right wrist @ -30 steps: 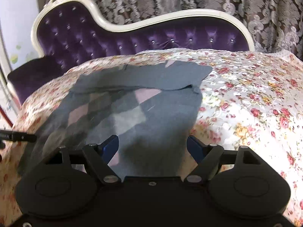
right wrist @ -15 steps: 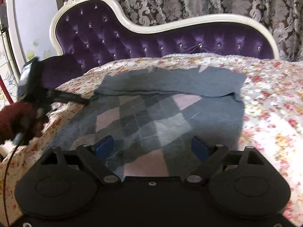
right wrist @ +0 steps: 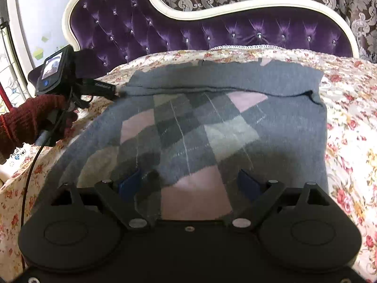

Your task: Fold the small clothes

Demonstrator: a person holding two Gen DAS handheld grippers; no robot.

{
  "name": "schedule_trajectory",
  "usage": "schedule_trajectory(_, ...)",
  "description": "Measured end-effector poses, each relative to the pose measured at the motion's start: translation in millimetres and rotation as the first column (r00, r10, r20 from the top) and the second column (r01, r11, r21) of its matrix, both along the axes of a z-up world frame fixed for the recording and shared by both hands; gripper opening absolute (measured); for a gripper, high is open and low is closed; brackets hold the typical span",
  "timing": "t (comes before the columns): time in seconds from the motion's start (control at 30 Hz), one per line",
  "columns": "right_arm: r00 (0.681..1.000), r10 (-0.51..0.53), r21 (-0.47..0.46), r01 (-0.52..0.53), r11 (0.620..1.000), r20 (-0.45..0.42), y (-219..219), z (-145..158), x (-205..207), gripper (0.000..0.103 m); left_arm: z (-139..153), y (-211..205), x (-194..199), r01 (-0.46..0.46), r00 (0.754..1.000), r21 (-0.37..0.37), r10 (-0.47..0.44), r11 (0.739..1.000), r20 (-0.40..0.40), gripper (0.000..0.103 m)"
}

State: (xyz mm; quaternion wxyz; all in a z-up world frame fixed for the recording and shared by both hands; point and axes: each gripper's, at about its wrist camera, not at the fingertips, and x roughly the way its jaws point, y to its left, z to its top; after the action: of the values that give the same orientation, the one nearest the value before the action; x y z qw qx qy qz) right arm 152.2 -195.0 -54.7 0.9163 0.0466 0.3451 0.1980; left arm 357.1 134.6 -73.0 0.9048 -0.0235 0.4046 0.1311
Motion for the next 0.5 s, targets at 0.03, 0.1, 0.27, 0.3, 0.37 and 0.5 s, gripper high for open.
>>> schedule_trajectory(0.03, 1.0, 0.0, 0.001, 0.0, 1.0, -0.002, -1, -1, 0, 0.09, 0, 5, -3, -0.003, 1.0, -0.01, 0.003, 1.0, 0.003, 0.095)
schedule_trajectory(0.1, 1.0, 0.0, 0.003, 0.0, 1.0, -0.003, -2, -1, -1, 0.09, 4, 11, -9, -0.013, 1.0, -0.014, 0.013, 1.0, 0.002, 0.093)
schedule_trajectory(0.27, 1.0, 0.0, 0.022, 0.0, 1.0, -0.005, -3, 3, 0, 0.09, 33, 3, -22, 0.016, 0.994, 0.042, -0.02, 0.999, 0.103, 0.093)
schedule_trajectory(0.3, 1.0, -0.001, 0.025, 0.001, 1.0, -0.005, -2, 3, 0, 0.09, 39, -3, -22, 0.031, 0.992, 0.042, -0.036, 0.999, 0.125, 0.093)
schedule_trajectory(0.37, 1.0, 0.002, 0.025, -0.002, 1.0, -0.002, -1, 3, 1, 0.09, 48, -17, -15, 0.08, 0.985, 0.048, -0.086, 0.996, 0.149, 0.093)
schedule_trajectory(0.5, 1.0, 0.001, 0.012, -0.001, 1.0, 0.005, 1, 5, 1, 0.09, 43, -40, 12, 0.153, 0.979, 0.053, -0.159, 0.987, 0.125, 0.093)
